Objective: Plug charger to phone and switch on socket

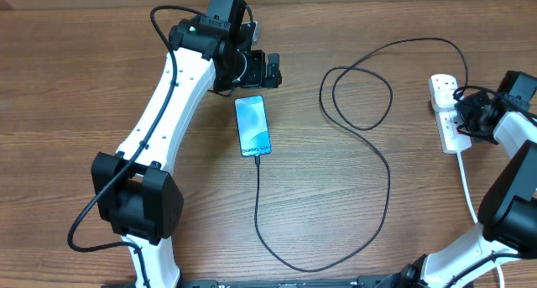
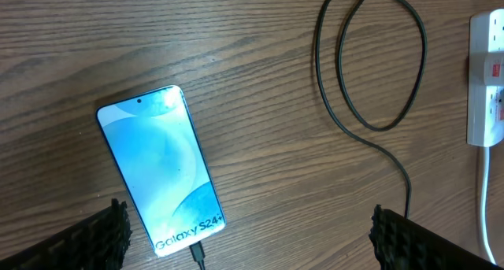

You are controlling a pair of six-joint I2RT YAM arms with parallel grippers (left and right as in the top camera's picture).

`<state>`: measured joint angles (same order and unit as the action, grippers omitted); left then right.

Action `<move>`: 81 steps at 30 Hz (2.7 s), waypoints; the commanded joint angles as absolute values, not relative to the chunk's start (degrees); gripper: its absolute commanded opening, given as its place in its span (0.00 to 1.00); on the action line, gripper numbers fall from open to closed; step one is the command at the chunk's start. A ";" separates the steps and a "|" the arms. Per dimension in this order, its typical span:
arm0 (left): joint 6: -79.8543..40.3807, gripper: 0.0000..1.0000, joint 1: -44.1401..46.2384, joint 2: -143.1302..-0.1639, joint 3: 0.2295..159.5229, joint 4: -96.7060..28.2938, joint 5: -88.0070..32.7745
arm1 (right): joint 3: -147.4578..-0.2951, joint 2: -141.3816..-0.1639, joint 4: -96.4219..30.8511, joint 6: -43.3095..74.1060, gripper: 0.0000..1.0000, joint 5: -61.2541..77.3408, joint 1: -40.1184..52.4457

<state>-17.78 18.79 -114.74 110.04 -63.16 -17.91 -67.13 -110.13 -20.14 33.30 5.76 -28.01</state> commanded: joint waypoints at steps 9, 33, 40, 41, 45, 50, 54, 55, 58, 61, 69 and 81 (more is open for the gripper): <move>-16.69 1.00 19.55 -113.45 111.18 -63.20 -17.43 | -67.07 -111.20 -17.93 31.42 0.04 7.77 -26.00; -16.69 1.00 19.55 -113.45 111.15 -63.22 -17.43 | -63.68 -111.26 -18.90 27.86 0.04 14.13 -22.22; -16.69 1.00 19.55 -113.45 111.15 -63.55 -17.43 | -63.68 -111.26 -18.96 24.97 0.04 17.69 -20.62; -16.69 1.00 19.55 -113.45 111.15 -63.68 -17.43 | -63.68 -111.26 -19.05 24.97 0.04 18.11 -20.51; -16.64 1.00 19.55 -113.45 111.15 -64.20 -17.41 | -63.68 -111.26 -20.25 24.88 0.04 19.44 -20.29; -16.64 1.00 19.55 -113.45 111.15 -64.29 -17.41 | -63.68 -111.26 -21.19 22.20 0.04 23.31 -20.29; -16.64 1.00 19.55 -113.45 111.15 -64.47 -17.41 | -63.68 -111.26 -22.02 22.13 0.04 23.22 -20.29; -16.64 1.00 19.55 -113.45 111.15 -64.58 -17.41 | -63.70 -111.24 -22.24 22.17 0.04 23.24 -20.29; -16.64 1.00 19.53 -113.45 111.15 -65.06 -17.41 | -63.81 -110.76 -23.29 22.20 0.04 23.22 -20.49; -16.29 1.00 19.53 -113.45 111.15 -65.63 -17.41 | -63.81 -108.47 -25.32 22.22 0.04 22.52 -21.02; -14.90 1.00 19.53 -113.45 111.18 -67.09 -17.43 | -63.81 -93.25 -33.74 22.46 0.04 13.43 -21.71; -9.98 0.95 19.53 -106.63 111.18 -71.64 -17.45 | -63.81 -59.79 -46.83 21.45 0.04 15.70 -18.72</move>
<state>-13.04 18.79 -113.03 110.04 -70.96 -17.69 -63.37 -65.52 -45.74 22.55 13.56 -20.51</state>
